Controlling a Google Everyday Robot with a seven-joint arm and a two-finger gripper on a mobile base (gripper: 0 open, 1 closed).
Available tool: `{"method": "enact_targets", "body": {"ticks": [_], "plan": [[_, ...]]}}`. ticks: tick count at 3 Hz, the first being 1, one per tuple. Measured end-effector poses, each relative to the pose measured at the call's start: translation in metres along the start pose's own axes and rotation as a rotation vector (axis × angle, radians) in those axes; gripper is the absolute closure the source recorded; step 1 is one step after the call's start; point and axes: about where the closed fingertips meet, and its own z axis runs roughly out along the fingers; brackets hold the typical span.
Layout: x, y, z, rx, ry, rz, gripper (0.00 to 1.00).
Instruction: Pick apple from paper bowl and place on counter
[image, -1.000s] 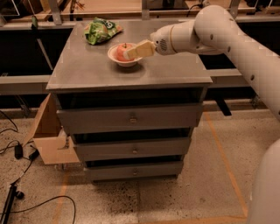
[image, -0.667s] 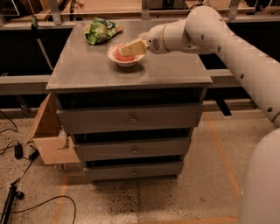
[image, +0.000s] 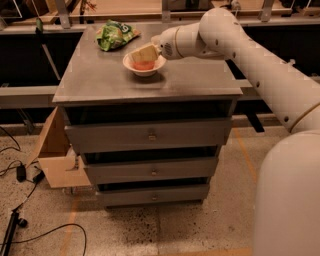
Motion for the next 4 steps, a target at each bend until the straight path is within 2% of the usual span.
{"method": "enact_targets", "body": {"ticks": [3,4], "plan": [[0.033,-0.018,0.031,0.000,0.063,0.048,0.36],[0.044,-0.019,0.040,-0.017,0.091,0.062,0.34]]}}
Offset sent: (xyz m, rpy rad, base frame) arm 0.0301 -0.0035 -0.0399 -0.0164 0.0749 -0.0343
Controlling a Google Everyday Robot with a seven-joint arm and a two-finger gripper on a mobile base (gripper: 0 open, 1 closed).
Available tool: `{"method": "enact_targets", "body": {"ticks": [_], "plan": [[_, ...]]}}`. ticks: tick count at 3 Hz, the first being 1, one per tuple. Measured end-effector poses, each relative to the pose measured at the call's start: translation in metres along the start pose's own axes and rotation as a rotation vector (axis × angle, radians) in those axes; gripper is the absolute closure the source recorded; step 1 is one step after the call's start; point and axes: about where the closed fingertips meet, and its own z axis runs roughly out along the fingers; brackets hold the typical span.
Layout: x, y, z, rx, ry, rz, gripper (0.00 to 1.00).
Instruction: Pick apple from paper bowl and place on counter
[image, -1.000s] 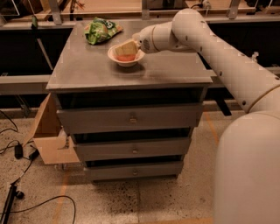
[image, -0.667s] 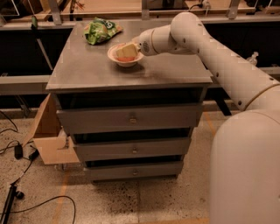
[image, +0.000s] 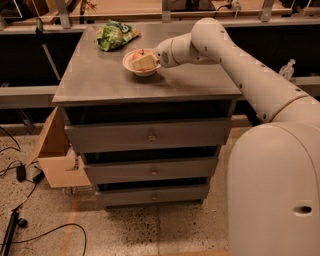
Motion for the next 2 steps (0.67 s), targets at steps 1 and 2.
{"method": "enact_targets", "body": {"ticks": [1,2], "plan": [[0.0058,0.0042,0.0082,-0.019,0.020,0.003,0.42],[0.0046,0.0049,0.0081,-0.021,0.018,0.001,0.66]]}}
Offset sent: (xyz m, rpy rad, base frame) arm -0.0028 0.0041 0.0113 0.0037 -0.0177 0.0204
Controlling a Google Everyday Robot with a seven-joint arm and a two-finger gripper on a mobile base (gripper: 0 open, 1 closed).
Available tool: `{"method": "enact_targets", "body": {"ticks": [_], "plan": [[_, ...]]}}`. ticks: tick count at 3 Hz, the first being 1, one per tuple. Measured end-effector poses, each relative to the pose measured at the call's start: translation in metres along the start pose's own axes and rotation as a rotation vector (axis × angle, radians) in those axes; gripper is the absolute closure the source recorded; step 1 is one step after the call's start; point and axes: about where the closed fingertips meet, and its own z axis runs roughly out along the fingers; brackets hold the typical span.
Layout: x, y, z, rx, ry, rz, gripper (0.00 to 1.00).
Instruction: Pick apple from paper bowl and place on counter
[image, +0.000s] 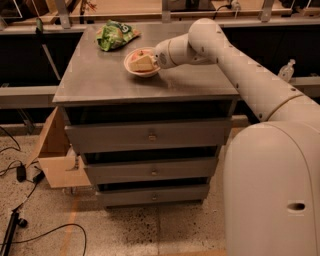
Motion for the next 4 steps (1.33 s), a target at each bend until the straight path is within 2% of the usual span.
{"method": "enact_targets", "body": {"ticks": [1,2,4], "plan": [[0.000,0.000,0.000,0.000,0.000,0.000,0.89],[0.000,0.000,0.000,0.000,0.000,0.000,1.00],[-0.078,-0.005,-0.075,0.063,-0.204,-0.076,1.00]]}}
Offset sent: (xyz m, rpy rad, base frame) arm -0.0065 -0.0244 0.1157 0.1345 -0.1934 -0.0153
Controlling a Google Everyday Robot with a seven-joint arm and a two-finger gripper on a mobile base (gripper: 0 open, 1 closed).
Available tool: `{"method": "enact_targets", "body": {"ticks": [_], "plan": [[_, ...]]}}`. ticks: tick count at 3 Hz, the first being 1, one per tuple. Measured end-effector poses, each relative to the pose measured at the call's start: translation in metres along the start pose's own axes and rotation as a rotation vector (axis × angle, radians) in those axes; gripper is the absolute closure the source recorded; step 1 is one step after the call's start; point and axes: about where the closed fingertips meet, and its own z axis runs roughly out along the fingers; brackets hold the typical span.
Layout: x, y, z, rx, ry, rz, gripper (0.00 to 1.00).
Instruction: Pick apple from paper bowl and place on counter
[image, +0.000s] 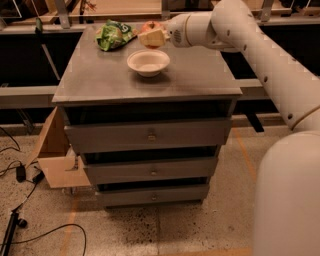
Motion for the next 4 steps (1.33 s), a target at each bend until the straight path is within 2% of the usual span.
{"method": "enact_targets", "body": {"ticks": [1,2,3,4], "plan": [[-0.026,-0.009,-0.026,0.033,-0.055,-0.021,1.00],[-0.016,-0.030,-0.057,0.079,-0.028,0.014,1.00],[0.012,-0.053,-0.093,0.152,0.026,0.077,1.00],[0.043,-0.058,-0.104,0.189,0.065,0.126,1.00]]}}
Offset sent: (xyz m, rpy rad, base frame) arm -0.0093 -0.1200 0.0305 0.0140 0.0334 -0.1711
